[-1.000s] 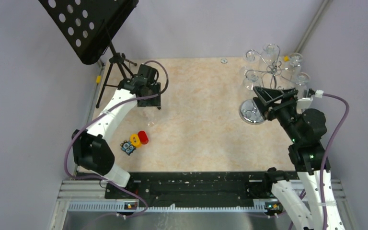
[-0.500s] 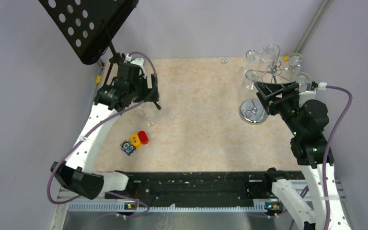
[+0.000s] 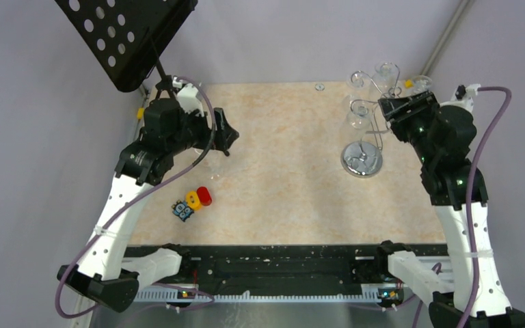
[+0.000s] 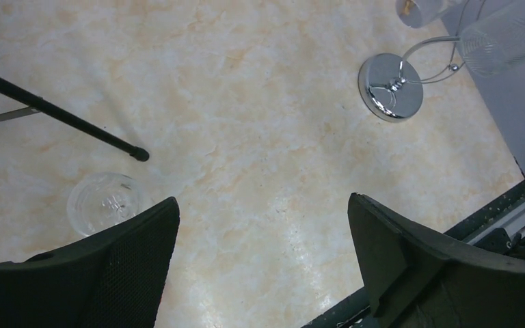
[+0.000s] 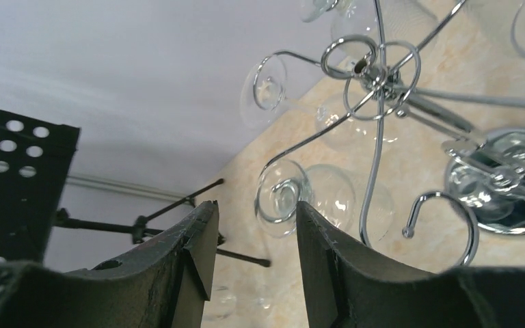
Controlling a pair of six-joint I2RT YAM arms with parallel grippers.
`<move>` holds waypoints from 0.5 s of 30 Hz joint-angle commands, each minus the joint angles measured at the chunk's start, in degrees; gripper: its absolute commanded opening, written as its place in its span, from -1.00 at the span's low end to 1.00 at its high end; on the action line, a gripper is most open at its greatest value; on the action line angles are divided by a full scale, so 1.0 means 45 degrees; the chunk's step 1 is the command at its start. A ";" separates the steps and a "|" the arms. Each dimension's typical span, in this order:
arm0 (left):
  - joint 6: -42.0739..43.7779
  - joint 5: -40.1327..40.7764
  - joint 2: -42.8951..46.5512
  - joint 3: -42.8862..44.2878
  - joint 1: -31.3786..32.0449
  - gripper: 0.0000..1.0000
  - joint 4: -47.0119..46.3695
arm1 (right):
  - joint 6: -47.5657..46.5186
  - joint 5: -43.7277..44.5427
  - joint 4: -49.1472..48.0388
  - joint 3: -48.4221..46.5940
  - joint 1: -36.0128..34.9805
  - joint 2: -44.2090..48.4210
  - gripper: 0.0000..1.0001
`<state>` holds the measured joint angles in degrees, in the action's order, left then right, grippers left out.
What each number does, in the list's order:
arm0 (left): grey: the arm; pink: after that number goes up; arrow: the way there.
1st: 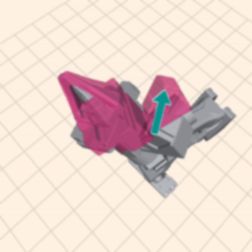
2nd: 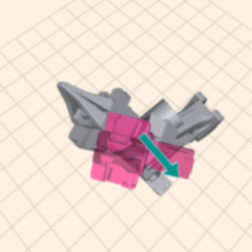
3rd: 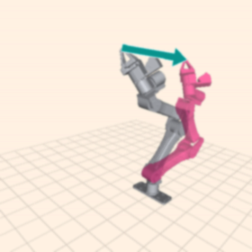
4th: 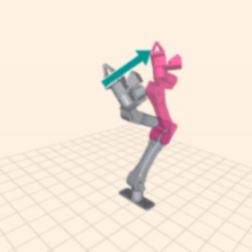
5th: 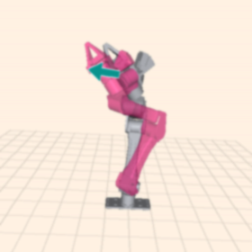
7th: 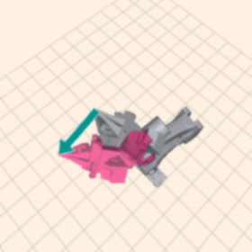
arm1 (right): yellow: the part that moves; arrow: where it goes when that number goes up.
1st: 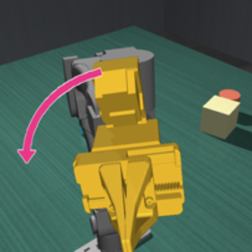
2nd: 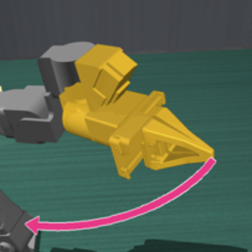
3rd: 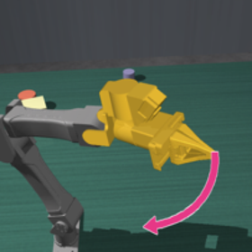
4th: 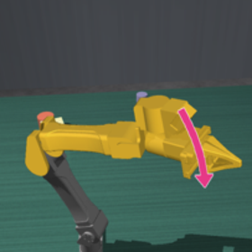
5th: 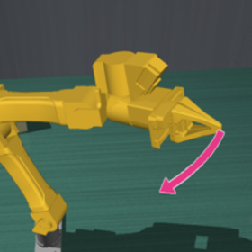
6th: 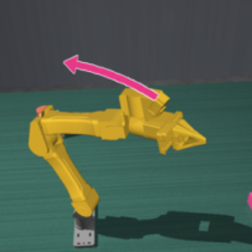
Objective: Take the wine glass off the wine glass rack
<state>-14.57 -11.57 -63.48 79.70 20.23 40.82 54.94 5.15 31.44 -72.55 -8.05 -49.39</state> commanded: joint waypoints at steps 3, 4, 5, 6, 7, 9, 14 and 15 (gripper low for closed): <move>0.0347 -0.0725 0.0362 -0.0378 -0.0045 0.93 -0.1218 | -0.2586 0.0459 0.1511 -0.2129 0.0053 -0.1813 -0.07; 0.0347 -0.0746 0.0358 -0.0396 -0.0055 0.94 -0.1217 | -0.2827 0.0426 0.1644 -0.2277 0.0054 -0.1998 -0.07; 0.0356 -0.0780 0.0360 -0.0420 -0.0056 0.94 -0.1229 | -0.3047 0.0388 0.1760 -0.2405 0.0054 -0.2180 -0.07; 0.0375 -0.0847 0.0343 -0.0450 -0.0049 0.94 -0.1237 | -0.3243 0.0378 0.1838 -0.2497 0.0062 -0.2315 -0.07; 0.0384 -0.0910 0.0341 -0.0446 -0.0043 0.94 -0.1229 | -0.3451 0.0323 0.1831 -0.2550 0.0070 -0.2427 -0.02; 0.0422 -0.1152 0.0338 -0.0456 -0.0053 0.94 -0.1238 | -0.3999 -0.0017 0.1682 -0.2649 0.0055 -0.2635 0.12; 0.0425 -0.1441 0.0425 -0.0474 -0.0042 0.94 -0.1354 | -0.4655 -0.0896 0.1741 -0.3129 0.0053 -0.3320 0.19; 0.0425 -0.1377 0.0449 -0.0479 -0.0052 0.94 -0.1370 | -0.4687 -0.0957 0.1782 -0.3183 0.0069 -0.3472 0.19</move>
<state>-13.47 -16.21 -62.50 78.11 20.23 38.46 38.20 3.84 39.75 -82.70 -8.08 -63.48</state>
